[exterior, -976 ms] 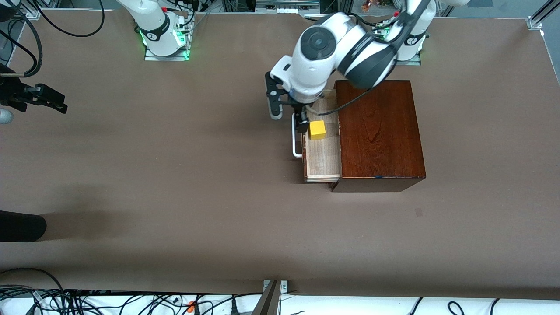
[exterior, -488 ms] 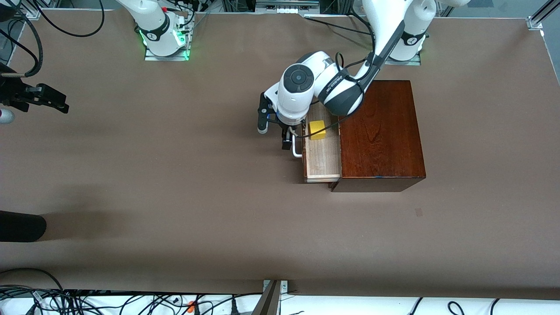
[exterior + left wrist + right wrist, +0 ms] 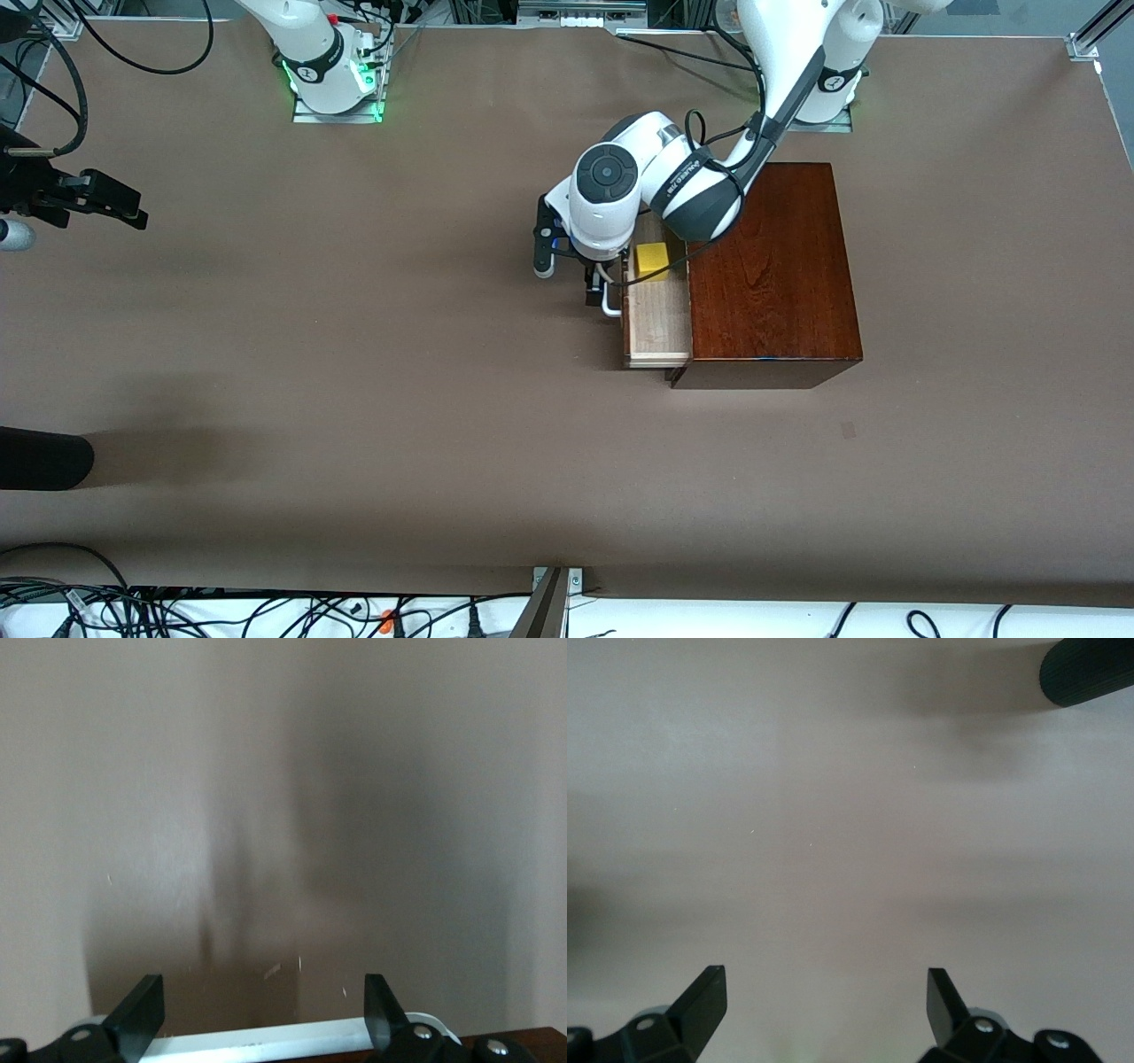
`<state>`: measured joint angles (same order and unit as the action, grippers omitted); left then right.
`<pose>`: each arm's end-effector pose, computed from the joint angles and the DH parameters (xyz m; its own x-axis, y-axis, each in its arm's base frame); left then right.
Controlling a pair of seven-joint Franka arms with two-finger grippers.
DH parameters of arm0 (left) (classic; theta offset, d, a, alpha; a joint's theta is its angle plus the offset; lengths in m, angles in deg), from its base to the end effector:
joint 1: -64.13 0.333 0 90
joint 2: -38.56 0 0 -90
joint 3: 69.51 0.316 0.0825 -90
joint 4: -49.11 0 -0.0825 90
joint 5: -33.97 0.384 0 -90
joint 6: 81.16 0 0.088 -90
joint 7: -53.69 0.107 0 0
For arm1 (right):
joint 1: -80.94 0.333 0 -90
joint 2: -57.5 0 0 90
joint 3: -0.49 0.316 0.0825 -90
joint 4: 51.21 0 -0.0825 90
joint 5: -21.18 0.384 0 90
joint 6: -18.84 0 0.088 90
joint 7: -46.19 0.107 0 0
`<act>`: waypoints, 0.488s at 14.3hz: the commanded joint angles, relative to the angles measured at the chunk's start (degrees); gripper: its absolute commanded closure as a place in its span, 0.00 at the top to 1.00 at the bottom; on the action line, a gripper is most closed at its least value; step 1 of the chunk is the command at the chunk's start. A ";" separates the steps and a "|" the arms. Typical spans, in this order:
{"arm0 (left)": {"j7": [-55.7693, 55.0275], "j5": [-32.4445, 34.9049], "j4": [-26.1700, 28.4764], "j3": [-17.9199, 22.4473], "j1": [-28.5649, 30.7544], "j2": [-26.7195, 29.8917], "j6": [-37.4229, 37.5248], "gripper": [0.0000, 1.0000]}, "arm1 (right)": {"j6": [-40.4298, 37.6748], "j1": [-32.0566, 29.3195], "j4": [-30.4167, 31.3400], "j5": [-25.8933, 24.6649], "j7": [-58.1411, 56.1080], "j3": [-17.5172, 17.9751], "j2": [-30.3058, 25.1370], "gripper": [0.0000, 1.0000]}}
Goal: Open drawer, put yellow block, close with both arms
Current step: 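Push the drawer front into the box with the left gripper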
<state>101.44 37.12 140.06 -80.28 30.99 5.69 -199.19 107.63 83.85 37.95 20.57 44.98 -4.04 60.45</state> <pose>0.5053 -0.4593 0.2986 -0.0332 -0.9993 -0.0196 -0.9941 0.0310 0.1043 0.5668 -0.0160 0.6008 0.9983 -0.0075 -0.0580 -0.0067 -0.9999 0.0135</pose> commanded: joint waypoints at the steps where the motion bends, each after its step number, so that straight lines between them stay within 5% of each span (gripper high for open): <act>1: 1.47 4.66 0.55 0.66 2.54 1.85 6.21 1.00 | 0.59 -1.06 1.98 0.96 -2.12 0.83 -1.98 1.00; 7: 2.17 4.76 0.73 0.57 6.77 1.76 6.67 1.00 | 0.24 -0.97 1.63 0.96 -3.45 0.75 -2.16 1.00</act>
<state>101.96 39.36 140.10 -79.96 37.00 6.09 -193.37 107.69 83.84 37.96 20.62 42.81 -4.02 60.16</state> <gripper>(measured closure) 0.000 0.000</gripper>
